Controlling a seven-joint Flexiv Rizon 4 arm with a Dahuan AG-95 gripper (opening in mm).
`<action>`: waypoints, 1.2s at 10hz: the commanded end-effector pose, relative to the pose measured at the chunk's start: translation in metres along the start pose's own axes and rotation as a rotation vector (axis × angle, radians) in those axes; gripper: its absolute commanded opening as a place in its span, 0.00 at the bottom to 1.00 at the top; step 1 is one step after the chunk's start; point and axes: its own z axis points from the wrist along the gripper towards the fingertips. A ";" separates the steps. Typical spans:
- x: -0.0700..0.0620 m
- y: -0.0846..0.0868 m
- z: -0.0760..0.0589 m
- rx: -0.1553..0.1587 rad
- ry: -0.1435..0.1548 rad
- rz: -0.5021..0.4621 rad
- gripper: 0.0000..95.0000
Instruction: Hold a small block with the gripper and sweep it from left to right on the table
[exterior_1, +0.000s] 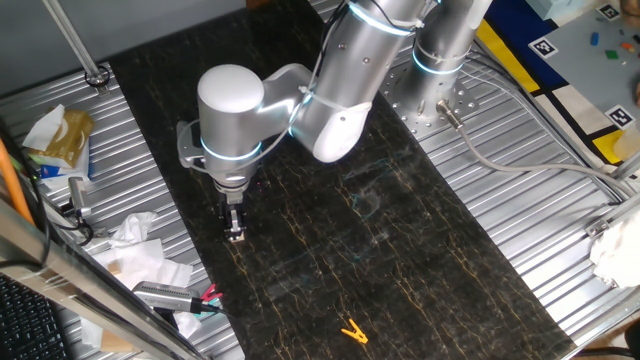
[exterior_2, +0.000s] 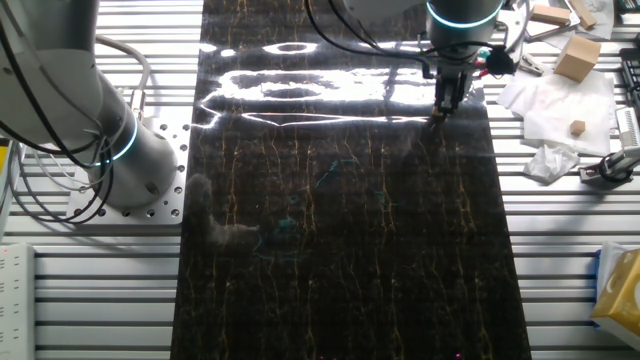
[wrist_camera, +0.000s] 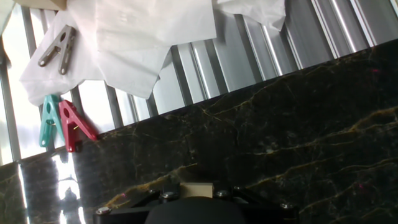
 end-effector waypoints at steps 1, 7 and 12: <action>0.001 0.001 -0.001 0.002 -0.001 0.000 0.20; 0.006 0.011 -0.002 0.003 0.000 0.000 0.20; 0.009 0.013 0.002 0.009 0.002 -0.001 0.20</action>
